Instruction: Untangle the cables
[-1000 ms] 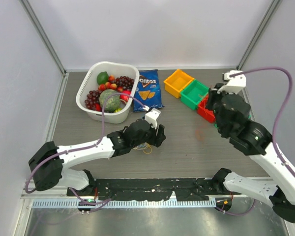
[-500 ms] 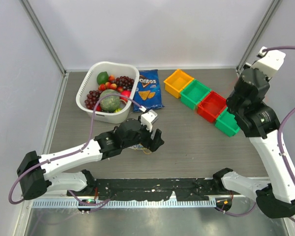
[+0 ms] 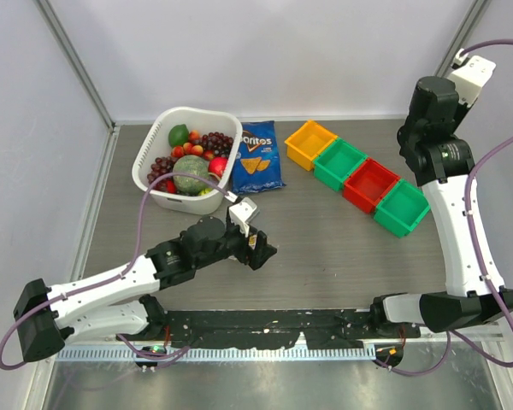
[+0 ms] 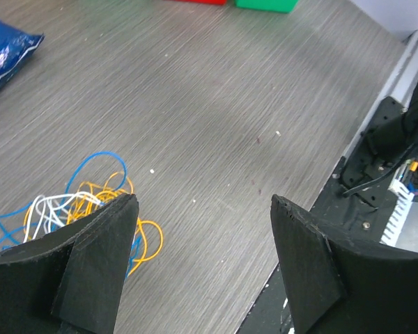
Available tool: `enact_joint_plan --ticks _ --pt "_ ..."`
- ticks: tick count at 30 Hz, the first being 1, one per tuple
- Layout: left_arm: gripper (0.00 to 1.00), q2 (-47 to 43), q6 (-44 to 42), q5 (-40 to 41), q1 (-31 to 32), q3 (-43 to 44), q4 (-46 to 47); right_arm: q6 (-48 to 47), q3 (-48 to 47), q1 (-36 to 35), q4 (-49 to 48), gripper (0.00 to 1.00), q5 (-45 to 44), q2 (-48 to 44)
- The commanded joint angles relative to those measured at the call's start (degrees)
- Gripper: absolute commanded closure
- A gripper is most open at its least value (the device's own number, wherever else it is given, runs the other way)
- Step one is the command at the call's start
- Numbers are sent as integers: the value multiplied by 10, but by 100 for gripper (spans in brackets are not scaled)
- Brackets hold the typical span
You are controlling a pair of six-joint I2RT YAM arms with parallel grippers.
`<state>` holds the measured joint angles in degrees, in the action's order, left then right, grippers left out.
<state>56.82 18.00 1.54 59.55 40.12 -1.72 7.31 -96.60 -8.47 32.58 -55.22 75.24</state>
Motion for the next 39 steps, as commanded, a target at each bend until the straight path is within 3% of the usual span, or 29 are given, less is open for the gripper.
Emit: enact_joint_plan --ticks 1,17,23,28,33,39 --pt "19 -22 -9 57 11 -14 40 -12 -32 4 -13 99 -36 -12" --pt "19 -36 -24 57 16 -30 59 5 19 5 -19 99 -36 -41" --pt "19 -36 -21 50 16 -31 61 71 81 7 -3 99 -26 -55" --pt "19 -39 -20 50 16 -36 65 201 161 49 20 99 118 -50" --pt "19 -37 -22 59 15 -36 65 293 207 149 24 99 312 -29" --pt "18 -34 -22 58 16 -36 65 333 279 190 -6 99 379 -26"
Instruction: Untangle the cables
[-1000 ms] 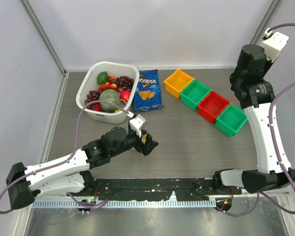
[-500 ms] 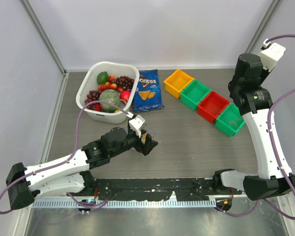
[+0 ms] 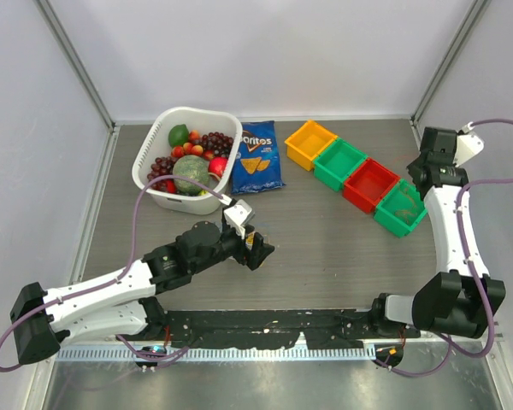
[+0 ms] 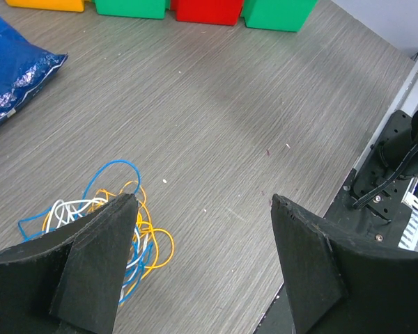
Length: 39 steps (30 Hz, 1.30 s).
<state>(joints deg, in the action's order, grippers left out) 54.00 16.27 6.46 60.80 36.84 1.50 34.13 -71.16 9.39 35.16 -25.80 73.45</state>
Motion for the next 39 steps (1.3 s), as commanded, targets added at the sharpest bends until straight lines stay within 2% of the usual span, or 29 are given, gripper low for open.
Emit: enact_joint_plan --ticks 1,4,8,11,14,20,25,30,34,37,39 --pt "18 -5 -5 10 3 -3 33 69 29 20 -32 99 89 -3" --pt "19 -5 -4 10 4 -3 33 96 44 39 -28 99 98 5" --pt "18 -4 -5 13 4 -3 33 113 63 55 -1 99 29 -4" --pt "18 1 -5 14 4 -3 34 112 86 56 7 99 -22 -30" --pt "18 4 -4 11 3 -2 36 103 112 56 5 99 -24 -52" --pt "18 10 -1 7 3 0 40 79 128 56 -10 99 -68 -27" --pt "18 15 -1 8 3 -1 40 78 150 56 -38 99 -6 32" --pt "18 16 -3 15 3 -2 40 69 167 52 -62 99 -18 40" --pt "18 19 -2 13 3 -2 43 38 168 53 -69 89 -4 41" --pt "18 23 -2 19 3 0 41 -11 160 49 -66 74 15 31" --pt "18 24 -1 25 3 -1 41 -27 162 43 -75 57 17 6"
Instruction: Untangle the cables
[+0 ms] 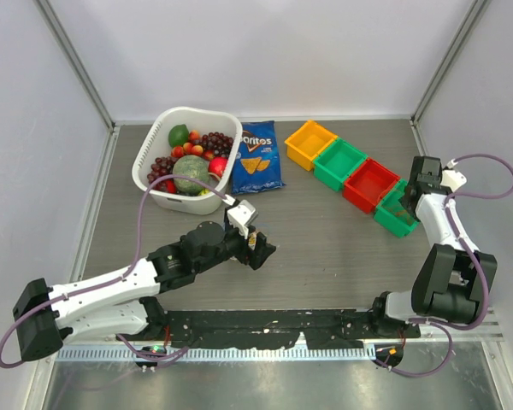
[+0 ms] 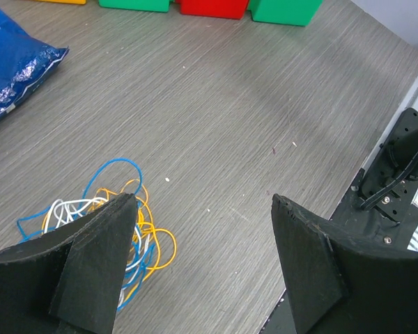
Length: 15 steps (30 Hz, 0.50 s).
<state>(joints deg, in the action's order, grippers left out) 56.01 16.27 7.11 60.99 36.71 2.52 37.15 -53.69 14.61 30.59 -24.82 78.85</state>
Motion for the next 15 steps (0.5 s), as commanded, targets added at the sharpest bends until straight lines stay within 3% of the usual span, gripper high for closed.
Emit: enact_joint_plan --ticks 1,3,5,9,12,15 --pt "18 7 1 19 1 1 31 -61 -12 -12 -27 47 8 -58" --pt "18 10 2 20 0 2 31 -67 -23 -13 -17 33 11 -77" --pt "18 13 3 27 1 3 30 -72 -35 -21 0 27 4 -88" --pt "18 14 4 46 -4 3 28 -88 -47 -51 5 26 -18 -113" --pt "18 9 18 69 -14 -4 28 -125 -52 -143 -8 26 -30 -124" --pt "17 7 44 82 -39 -18 42 -163 -46 -255 -47 27 48 -134"
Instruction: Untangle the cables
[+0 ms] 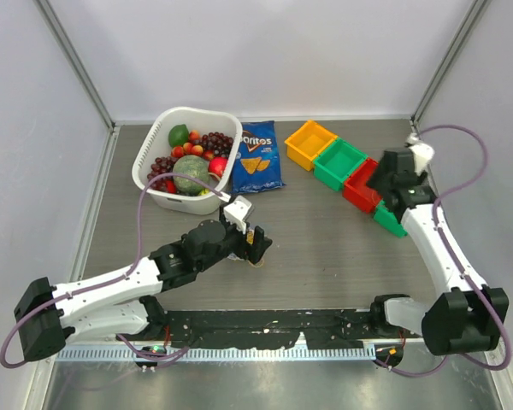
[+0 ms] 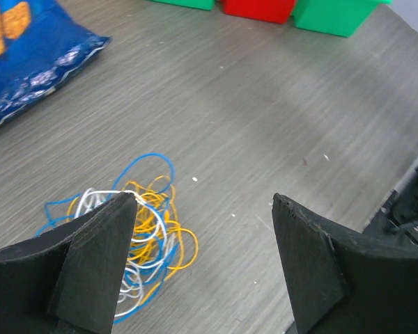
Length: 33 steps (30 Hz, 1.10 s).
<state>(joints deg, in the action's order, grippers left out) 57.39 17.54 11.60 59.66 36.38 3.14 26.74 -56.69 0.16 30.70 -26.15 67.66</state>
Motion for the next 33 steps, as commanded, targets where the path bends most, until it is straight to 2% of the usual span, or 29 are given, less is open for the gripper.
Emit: enact_joint_plan --ticks 1,4,5,6,8,9,10,12,15,18,22,30,32,33 --pt "17 -3 40 37 -38 -15 35 -59 -9 -158 -66 28 75 -21" --pt "17 12 80 63 -67 0 -4 -52 5 -228 -102 28 161 -10" --pt "17 18 92 70 -71 7 -22 -51 7 -259 -110 29 164 -6" --pt "17 25 101 76 -74 10 -30 -44 7 -274 -111 29 151 3" --pt "16 29 122 77 -77 5 -49 -1 1 -284 -78 30 64 16" --pt "16 28 128 65 -77 0 -47 15 -12 -267 -58 27 -13 32" --pt "16 25 135 51 -77 -5 -42 39 -18 -252 -29 27 -29 40" --pt "16 15 153 24 -78 -17 -35 47 -34 -175 -10 31 -21 70" --pt "16 5 168 -10 -77 -29 -5 42 -54 -141 -4 46 -65 108" --pt "17 0 162 -28 -77 -25 -2 31 -69 -126 0 51 -124 136" --pt "17 -10 153 -35 -77 -18 -2 39 -80 -91 0 53 -111 175" --pt "17 -32 131 -32 -77 -19 17 25 -88 -89 -35 56 -108 225" --pt "17 -32 124 -32 -77 -18 20 23 -92 -89 -40 65 -109 236" --pt "17 -32 122 -32 -77 -17 20 23 -94 -89 -37 66 -109 238"
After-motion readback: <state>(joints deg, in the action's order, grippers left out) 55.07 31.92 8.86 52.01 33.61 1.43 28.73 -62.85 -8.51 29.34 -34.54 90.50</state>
